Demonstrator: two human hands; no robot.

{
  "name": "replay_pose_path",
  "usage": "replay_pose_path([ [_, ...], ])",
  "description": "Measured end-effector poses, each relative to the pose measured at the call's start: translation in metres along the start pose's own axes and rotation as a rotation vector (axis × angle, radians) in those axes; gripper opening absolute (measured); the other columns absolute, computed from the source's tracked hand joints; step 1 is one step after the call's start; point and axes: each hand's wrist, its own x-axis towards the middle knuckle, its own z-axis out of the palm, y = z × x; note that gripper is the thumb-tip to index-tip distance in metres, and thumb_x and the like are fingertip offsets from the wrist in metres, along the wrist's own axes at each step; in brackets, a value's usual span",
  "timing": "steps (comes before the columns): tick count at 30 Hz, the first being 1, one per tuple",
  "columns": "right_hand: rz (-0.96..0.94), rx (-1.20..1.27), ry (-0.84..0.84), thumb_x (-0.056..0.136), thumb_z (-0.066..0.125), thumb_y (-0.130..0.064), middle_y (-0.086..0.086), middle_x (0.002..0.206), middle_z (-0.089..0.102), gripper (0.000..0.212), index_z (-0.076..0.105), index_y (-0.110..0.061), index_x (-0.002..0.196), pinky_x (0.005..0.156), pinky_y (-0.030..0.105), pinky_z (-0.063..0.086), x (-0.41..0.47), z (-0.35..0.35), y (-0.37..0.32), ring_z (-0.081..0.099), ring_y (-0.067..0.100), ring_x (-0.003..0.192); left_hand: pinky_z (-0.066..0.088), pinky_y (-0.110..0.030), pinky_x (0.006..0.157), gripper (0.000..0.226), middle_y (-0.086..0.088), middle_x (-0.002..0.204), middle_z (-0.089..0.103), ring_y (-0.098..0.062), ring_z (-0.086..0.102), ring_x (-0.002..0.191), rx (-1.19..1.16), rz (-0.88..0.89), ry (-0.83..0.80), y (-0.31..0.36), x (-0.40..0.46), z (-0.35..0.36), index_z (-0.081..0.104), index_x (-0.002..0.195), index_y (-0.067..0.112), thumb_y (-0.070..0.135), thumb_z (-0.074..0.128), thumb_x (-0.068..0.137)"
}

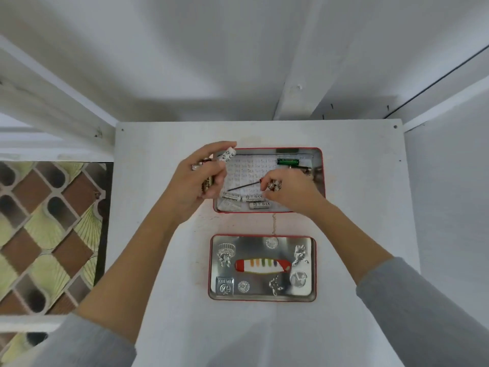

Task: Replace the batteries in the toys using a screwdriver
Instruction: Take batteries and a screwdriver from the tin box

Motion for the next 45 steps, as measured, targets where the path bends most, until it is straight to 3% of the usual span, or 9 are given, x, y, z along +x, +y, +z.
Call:
replay_pose_path([
  [3,-0.056,-0.237,-0.091,0.084,0.066,-0.03,-0.005,0.102,0.067,0.013,0.067,-0.026,0.097,0.066,0.026,0.045,0.016,0.01,-0.006,0.052,0.008,0.066,0.03,-0.016,0.039,0.027,-0.005,0.06,0.047,-0.008,0.033,0.04,-0.21,-0.029,-0.004,0.001,-0.006,-0.003,0.063,0.106,0.02,0.005,0.044,0.094],
  [11,-0.197,-0.61,-0.111,0.089,0.058,-0.031,-0.001,0.099,0.058,0.017,0.065,-0.02,0.1,0.061,0.026,0.035,0.027,0.024,-0.005,0.057,0.02,0.09,0.054,-0.025,0.047,0.015,-0.003,0.061,0.058,-0.019,0.061,0.049,-0.346,-0.104,0.122,-0.011,-0.001,0.01,0.046,0.084,0.016,0.007,0.048,0.096],
  [17,0.088,0.703,0.088,0.087,0.062,-0.013,0.015,0.077,0.062,0.003,0.062,-0.015,0.089,0.044,0.026,0.043,-0.015,-0.022,0.014,0.049,0.015,0.048,0.044,-0.025,0.048,0.02,0.004,0.069,0.056,-0.013,0.048,0.045,0.177,-0.092,0.03,-0.03,0.021,0.03,0.052,0.088,0.013,0.002,0.068,0.085],
  [20,0.038,1.127,0.116,0.092,0.048,-0.004,0.007,0.079,0.063,0.026,0.059,-0.017,0.111,0.043,0.025,0.04,-0.04,-0.049,0.023,0.048,0.02,0.052,0.049,-0.029,0.067,0.019,0.007,0.094,0.062,-0.006,0.056,0.067,0.589,-0.058,-0.099,-0.042,0.037,0.046,0.062,0.087,0.018,0.008,0.076,0.079],
  [23,-0.009,1.333,0.044,0.087,0.044,-0.004,0.007,0.077,0.06,0.028,0.057,-0.013,0.11,0.04,0.021,0.037,-0.052,-0.061,0.028,0.047,0.017,0.053,0.05,-0.032,0.088,0.026,0.004,0.116,0.065,-0.015,0.059,0.101,0.957,0.014,-0.219,-0.057,0.054,0.058,0.069,0.101,0.027,0.015,0.077,0.079],
  [29,0.016,1.535,0.069,0.085,0.053,-0.014,0.003,0.072,0.056,0.011,0.055,-0.015,0.095,0.038,0.017,0.035,-0.063,-0.059,0.041,0.046,0.012,0.051,0.046,-0.031,0.083,0.035,0.002,0.118,0.066,-0.022,0.058,0.106,1.34,0.172,-0.279,-0.071,0.074,0.086,0.064,0.119,0.032,0.031,0.07,0.085],
  [33,0.061,1.591,0.062,0.065,0.079,-0.024,0.002,0.068,0.055,0.042,0.058,-0.01,0.099,0.037,0.017,0.035,-0.065,-0.053,0.045,0.047,0.011,0.051,0.044,-0.03,0.077,0.029,0.003,0.119,0.064,-0.022,0.059,0.107,1.543,0.265,-0.302,-0.078,0.08,0.095,0.063,0.118,0.029,0.03,0.066,0.089],
  [41,0.17,1.521,0.032,0.076,0.057,-0.003,0.004,0.064,0.06,0.01,0.055,-0.01,0.083,0.038,0.017,0.039,-0.063,-0.05,0.037,0.055,0.014,0.051,0.048,-0.027,0.054,0.01,-0.001,0.09,0.064,-0.01,0.053,0.058,0.721,-0.035,-0.14,-0.044,0.053,0.065,0.061,0.086,0.018,0.015,0.07,0.085],
  [45,0.143,1.221,0.013,0.084,0.047,0.011,0.009,0.07,0.062,0.022,0.057,-0.008,0.084,0.043,0.023,0.045,-0.048,-0.047,0.026,0.062,0.023,0.061,0.044,-0.024,0.05,0.024,-0.006,0.068,0.065,-0.012,0.044,0.044,0.347,-0.071,-0.039,-0.02,0.027,0.035,0.063,0.115,0.02,0.01,0.057,0.094],
])
